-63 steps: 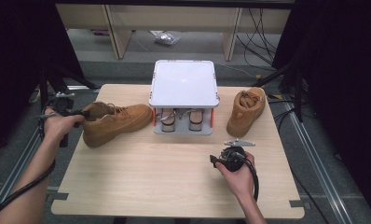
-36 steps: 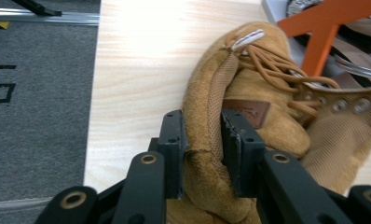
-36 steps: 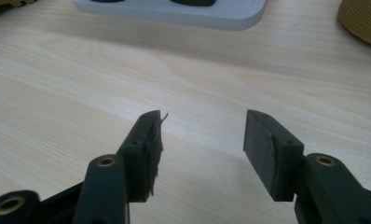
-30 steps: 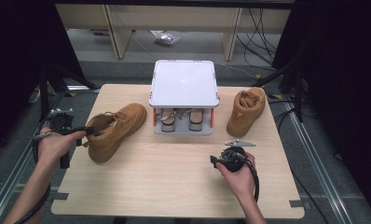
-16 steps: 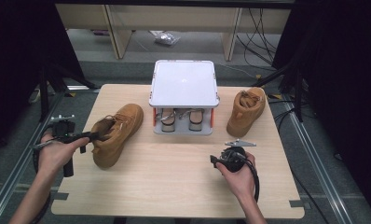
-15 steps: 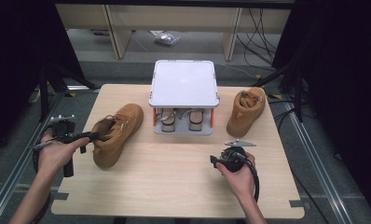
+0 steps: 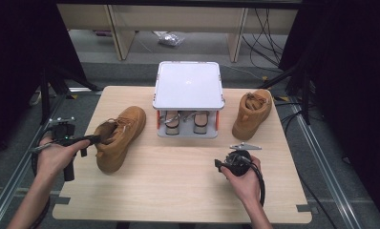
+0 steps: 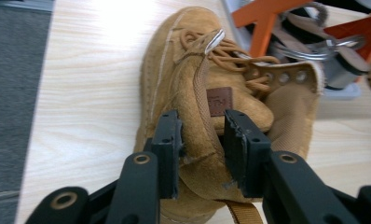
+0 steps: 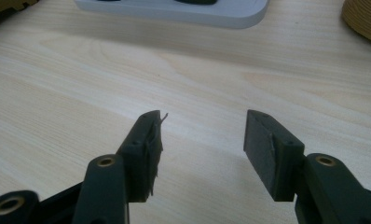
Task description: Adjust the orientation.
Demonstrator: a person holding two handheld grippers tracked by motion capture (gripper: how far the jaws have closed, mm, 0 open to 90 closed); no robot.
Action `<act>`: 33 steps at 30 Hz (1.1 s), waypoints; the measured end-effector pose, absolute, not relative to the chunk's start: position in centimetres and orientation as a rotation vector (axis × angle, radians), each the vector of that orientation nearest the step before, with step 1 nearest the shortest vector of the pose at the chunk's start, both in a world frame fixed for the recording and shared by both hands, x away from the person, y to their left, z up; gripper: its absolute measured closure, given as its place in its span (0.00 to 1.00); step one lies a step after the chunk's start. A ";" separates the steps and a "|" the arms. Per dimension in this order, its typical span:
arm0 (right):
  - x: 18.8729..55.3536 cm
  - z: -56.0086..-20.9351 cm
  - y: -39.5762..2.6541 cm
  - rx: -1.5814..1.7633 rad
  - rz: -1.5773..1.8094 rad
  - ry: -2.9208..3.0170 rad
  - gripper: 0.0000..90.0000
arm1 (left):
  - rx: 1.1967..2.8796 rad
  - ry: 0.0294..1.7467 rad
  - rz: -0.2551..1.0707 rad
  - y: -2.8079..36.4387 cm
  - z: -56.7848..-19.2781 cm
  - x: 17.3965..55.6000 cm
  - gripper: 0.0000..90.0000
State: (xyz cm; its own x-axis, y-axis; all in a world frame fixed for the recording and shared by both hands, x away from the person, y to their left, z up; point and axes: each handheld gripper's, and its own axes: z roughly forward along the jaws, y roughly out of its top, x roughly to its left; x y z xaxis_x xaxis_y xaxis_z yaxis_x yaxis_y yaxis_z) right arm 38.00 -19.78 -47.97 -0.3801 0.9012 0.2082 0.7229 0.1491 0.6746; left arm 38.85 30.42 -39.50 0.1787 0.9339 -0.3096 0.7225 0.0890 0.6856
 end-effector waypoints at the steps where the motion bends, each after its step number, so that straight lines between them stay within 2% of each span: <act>1: 38.0 -48.0 -19.7 1.587 1.053 2.182 0.53 | 1.684 1.590 0.345 30.3 -39.5 38.9 0.75; 4: 38.0 -48.0 -19.8 1.584 1.057 2.183 0.53 | 1.712 1.583 0.280 30.3 -39.3 39.1 0.75; 10: 38.0 -48.0 -19.8 1.586 1.056 2.179 0.53 | 1.716 1.556 0.268 29.5 -39.0 38.9 0.76; 11: 38.1 -48.1 -19.8 1.570 1.059 2.179 0.53 | 1.700 1.553 0.265 29.4 -39.0 38.9 0.79; 16: 38.0 -48.1 -19.8 1.587 1.051 2.180 0.53 | 1.703 1.548 0.325 29.4 -38.9 38.8 0.79; 19: 37.9 -48.0 -19.7 1.600 1.044 2.181 0.53 | 1.699 1.544 0.316 29.5 -39.0 38.8 0.78; 20: 37.9 -48.0 -19.7 1.608 1.049 2.185 0.53 | 1.709 1.548 0.329 29.5 -39.1 38.8 0.74; 26: 37.8 -48.0 -19.5 1.660 1.047 2.165 0.52 | 1.701 1.553 0.334 29.6 -39.6 39.0 0.68; 33: 38.2 -48.5 -20.5 1.602 1.051 2.184 0.52 | 1.656 1.539 0.372 29.6 -39.1 38.9 0.56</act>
